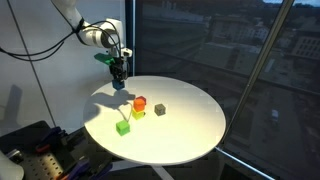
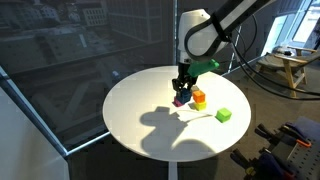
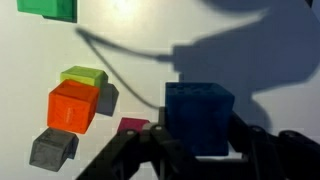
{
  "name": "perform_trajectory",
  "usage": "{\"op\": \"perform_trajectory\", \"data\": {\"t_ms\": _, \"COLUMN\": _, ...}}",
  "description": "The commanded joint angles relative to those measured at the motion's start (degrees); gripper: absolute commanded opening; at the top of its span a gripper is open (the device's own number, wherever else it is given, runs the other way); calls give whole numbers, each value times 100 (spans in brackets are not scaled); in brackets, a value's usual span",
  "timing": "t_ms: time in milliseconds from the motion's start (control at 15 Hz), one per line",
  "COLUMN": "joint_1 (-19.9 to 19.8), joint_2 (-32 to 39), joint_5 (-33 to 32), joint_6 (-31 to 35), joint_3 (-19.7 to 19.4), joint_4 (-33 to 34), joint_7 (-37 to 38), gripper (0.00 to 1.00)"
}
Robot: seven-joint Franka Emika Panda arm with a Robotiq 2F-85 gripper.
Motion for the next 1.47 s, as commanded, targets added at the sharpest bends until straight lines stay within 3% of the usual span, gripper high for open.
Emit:
{"op": "perform_trajectory", "data": {"t_ms": 0, "joint_1": -108, "joint_2": -226, "joint_5": 17, "joint_6": -163, "joint_3": 33, "joint_4": -115, "joint_7": -21, "gripper": 31}}
{"op": "perform_trajectory", "data": {"t_ms": 1400, "joint_1": -665, "joint_2": -274, "joint_5": 319, "joint_6": -864, "joint_3": -138, "joint_4": 15, "joint_7": -21, "gripper": 31}}
